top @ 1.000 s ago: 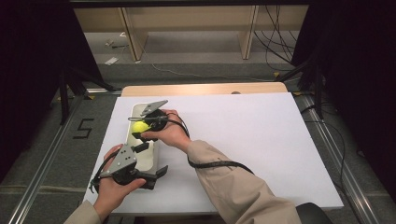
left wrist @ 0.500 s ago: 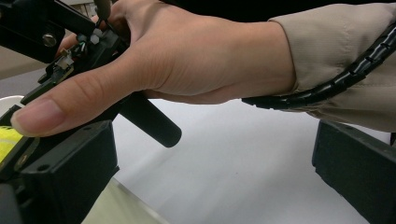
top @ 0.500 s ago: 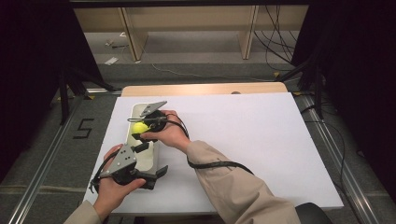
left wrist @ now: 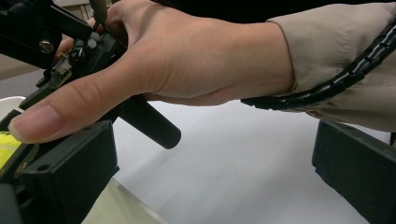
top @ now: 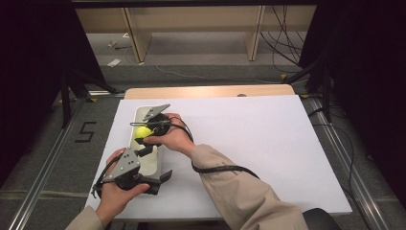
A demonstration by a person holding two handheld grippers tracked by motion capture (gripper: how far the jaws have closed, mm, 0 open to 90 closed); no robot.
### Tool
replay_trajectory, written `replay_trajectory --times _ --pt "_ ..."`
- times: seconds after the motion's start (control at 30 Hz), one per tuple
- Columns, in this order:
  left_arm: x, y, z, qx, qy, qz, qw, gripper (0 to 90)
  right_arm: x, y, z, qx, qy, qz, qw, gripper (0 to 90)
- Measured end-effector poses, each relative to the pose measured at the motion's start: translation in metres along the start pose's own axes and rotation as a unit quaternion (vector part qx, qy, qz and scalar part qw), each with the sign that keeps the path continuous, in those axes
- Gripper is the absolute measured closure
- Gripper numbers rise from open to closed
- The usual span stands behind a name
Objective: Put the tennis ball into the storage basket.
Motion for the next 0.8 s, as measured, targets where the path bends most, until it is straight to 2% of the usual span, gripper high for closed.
replay_trajectory --times 0.4,0.63,0.8 --pt "-0.0003 0.0002 0.0001 -0.002 0.0 -0.001 1.0 0.0 -0.0012 0.0006 -0.0012 0.001 -0.004 0.002 1.0 25.3" --pt "-0.0003 0.0004 0.0002 -0.002 0.0 -0.002 1.0 0.0 0.0033 -0.0001 0.0056 0.003 0.006 0.001 1.0 17.5" --pt "-0.0004 0.0008 0.0002 0.0 0.0 -0.002 1.0 0.0 0.0063 0.0015 0.0054 0.0 0.007 -0.003 1.0 15.7"
Point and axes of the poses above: each handheld gripper's, and its own axes: x roughly backward along the jaws, z roughly out of its top, y roughly to its right, the point moved 2 cm from there along -x, roughly forward along the jaws, and after that the axes turned 5 degrees about x, right-handed, at the moved point
